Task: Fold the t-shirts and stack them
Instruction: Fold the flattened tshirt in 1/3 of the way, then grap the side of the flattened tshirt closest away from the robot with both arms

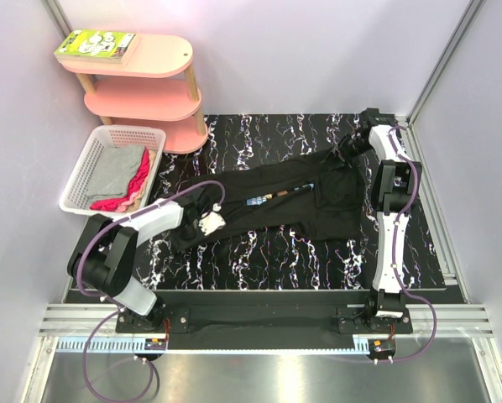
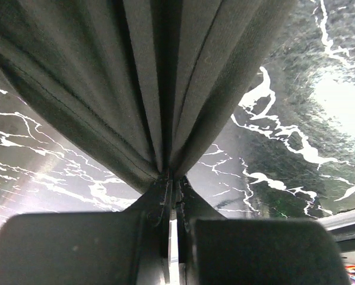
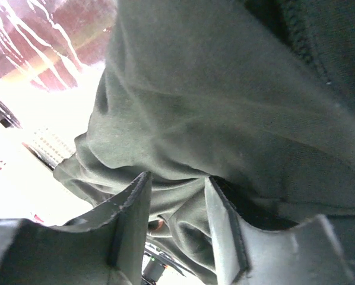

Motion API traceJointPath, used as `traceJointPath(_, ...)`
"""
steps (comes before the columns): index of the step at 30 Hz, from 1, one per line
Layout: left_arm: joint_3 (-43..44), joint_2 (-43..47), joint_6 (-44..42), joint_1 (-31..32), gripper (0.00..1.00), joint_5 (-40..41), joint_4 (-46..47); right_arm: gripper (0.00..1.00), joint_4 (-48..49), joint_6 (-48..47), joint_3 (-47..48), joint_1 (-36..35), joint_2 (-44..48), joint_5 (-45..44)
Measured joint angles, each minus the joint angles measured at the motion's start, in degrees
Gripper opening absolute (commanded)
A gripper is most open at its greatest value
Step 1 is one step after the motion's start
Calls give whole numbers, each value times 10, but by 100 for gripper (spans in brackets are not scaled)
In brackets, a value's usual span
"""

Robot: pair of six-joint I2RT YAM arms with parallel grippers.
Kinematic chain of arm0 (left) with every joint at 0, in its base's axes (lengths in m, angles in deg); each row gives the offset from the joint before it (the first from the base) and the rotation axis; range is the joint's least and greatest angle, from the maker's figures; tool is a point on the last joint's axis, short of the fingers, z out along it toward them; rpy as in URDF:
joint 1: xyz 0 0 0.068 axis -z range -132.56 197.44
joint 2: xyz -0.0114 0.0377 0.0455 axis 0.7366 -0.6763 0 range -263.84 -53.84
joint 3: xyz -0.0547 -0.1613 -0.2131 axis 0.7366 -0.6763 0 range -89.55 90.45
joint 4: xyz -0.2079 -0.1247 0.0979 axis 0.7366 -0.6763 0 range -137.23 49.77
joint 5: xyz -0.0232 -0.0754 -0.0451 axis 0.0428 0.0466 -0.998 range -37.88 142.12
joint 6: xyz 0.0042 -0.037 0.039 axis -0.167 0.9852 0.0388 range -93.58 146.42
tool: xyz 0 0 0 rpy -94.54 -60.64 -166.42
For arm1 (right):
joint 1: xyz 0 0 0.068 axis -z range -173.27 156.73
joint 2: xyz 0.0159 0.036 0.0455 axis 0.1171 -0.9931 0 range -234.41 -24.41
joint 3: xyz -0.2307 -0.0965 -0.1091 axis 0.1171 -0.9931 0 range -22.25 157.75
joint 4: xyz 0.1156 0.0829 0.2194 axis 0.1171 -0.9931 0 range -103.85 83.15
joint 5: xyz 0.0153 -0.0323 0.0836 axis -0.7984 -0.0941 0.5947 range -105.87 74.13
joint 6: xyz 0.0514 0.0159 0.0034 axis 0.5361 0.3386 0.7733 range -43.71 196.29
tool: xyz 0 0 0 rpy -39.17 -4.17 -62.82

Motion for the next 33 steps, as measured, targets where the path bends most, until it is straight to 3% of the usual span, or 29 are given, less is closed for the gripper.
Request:
traceJointPath(4, 9, 0, -2, 0, 1, -1, -15, 56, -5, -7, -1, 0, 11, -8)
traceJointPath(7, 30, -1, -1, -3, 2, -1, -44, 57, -9, -16, -38, -1, 69, -32)
traceJointPath(11, 65, -7, -1, -4, 3, -3, -69, 60, 0, -23, -170, -9, 250, -66)
traceJointPath(16, 104, -13, 2, -5, 4, -11, -81, 56, 21, -19, -424, -37, 554, -71)
traceJointPath(19, 111, -13, 2, -5, 4, -14, -84, 56, 7, -15, -564, -48, 658, -71)
traceJointPath(24, 111, -17, 3, -5, 4, -19, -90, 55, -20, -15, -733, -49, 678, -90)
traceJointPath(33, 111, -18, 3, -5, 4, -24, -96, 58, -42, -20, -735, -49, 653, -154)
